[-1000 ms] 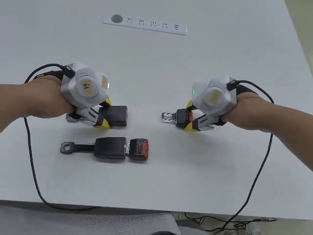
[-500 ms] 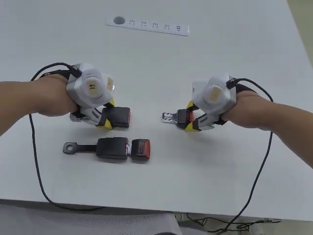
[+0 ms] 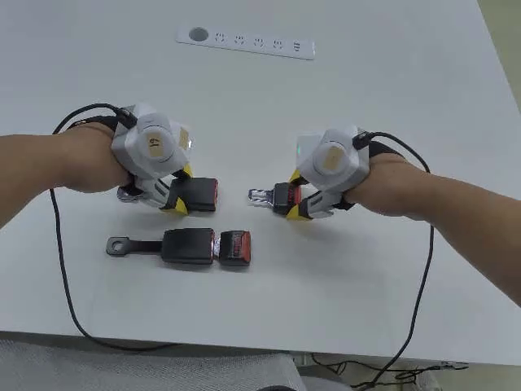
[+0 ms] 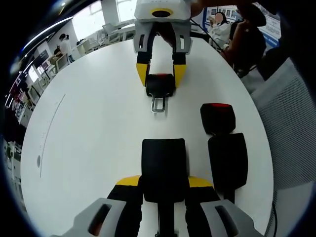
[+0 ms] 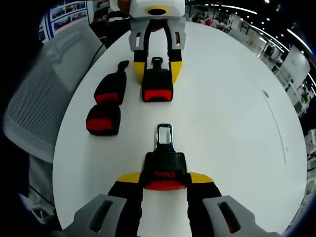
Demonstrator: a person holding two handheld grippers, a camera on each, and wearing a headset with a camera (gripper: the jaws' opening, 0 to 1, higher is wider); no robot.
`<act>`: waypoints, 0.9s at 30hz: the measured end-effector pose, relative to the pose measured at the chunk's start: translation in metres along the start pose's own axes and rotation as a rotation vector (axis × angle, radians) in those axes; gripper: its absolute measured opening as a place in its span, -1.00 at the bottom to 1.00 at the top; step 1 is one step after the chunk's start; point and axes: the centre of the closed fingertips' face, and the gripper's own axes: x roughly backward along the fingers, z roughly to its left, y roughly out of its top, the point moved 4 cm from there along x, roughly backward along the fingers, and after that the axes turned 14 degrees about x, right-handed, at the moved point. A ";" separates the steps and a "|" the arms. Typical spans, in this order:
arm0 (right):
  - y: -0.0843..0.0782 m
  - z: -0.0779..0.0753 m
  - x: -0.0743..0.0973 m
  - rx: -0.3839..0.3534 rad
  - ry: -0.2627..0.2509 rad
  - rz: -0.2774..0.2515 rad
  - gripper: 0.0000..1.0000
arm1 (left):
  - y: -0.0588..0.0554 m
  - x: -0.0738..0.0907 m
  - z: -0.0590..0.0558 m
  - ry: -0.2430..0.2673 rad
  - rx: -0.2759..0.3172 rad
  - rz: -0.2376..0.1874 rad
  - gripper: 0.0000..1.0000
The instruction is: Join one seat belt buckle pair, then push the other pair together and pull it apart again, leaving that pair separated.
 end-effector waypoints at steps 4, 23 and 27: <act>0.016 0.002 -0.008 -0.001 0.002 -0.025 -0.38 | 0.000 0.000 0.000 0.006 -0.003 -0.003 -0.33; 0.050 -0.002 -0.021 0.053 -0.008 -0.017 -0.38 | 0.003 0.002 -0.005 0.021 0.005 0.004 -0.33; 0.052 -0.005 -0.024 0.039 -0.007 -0.032 -0.39 | 0.003 0.003 -0.005 0.023 -0.003 0.002 -0.33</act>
